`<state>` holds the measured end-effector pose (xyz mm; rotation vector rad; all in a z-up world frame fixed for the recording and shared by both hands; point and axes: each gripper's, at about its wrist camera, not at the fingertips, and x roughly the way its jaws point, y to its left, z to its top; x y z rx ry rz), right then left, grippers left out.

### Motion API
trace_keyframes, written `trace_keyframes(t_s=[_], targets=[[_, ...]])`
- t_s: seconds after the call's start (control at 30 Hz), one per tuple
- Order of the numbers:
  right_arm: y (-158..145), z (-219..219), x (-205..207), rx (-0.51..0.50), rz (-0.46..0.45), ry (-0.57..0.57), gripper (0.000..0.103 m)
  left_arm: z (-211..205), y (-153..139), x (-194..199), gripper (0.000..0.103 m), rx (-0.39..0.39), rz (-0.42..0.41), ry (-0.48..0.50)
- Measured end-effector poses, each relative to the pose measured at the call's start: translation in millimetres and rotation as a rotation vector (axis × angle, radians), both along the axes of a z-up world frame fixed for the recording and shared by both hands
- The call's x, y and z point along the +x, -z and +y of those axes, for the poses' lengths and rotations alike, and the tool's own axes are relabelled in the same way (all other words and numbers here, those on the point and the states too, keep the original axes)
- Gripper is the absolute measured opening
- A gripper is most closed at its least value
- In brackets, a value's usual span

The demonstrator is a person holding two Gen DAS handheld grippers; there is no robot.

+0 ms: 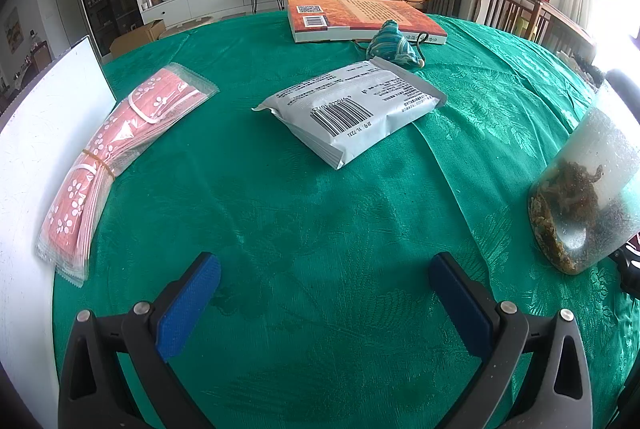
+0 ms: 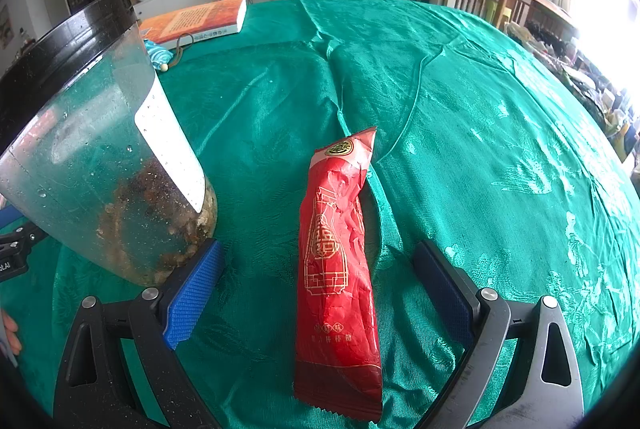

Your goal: Organize soft objects

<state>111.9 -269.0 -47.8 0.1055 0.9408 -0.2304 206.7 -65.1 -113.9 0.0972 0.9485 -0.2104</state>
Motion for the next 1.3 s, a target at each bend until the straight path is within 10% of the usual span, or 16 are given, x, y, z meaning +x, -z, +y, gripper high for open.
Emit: trace_keyframes(t_s=[0.23, 0.37, 0.6, 0.9, 1.0, 1.07, 1.3], targets=[[0, 0, 0, 0.0, 0.0, 0.0, 0.096, 2, -1, -4, 0.103, 0.0, 0.018, 0.049], [0, 0, 0, 0.0, 0.0, 0.0, 0.096, 5, -10, 3, 0.103, 0.012, 0.187, 0.112], [0, 0, 0, 0.0, 0.0, 0.0, 0.096, 52, -91, 53, 0.103, 0.081, -0.044, 0.047], [0, 0, 0, 0.0, 0.0, 0.0, 0.096, 101, -23, 124, 0.1, 0.186, 0.15, -0.058], [0, 0, 0, 0.0, 0.0, 0.0, 0.096, 107, -14, 118, 0.083, 0.118, 0.156, -0.055], [0, 0, 0, 0.0, 0.0, 0.0, 0.096, 109, -19, 112, 0.041, 0.127, 0.122, -0.057], [0, 0, 0, 0.0, 0.0, 0.0, 0.096, 93, -42, 50, 0.024, -0.049, 0.138, 0.037]])
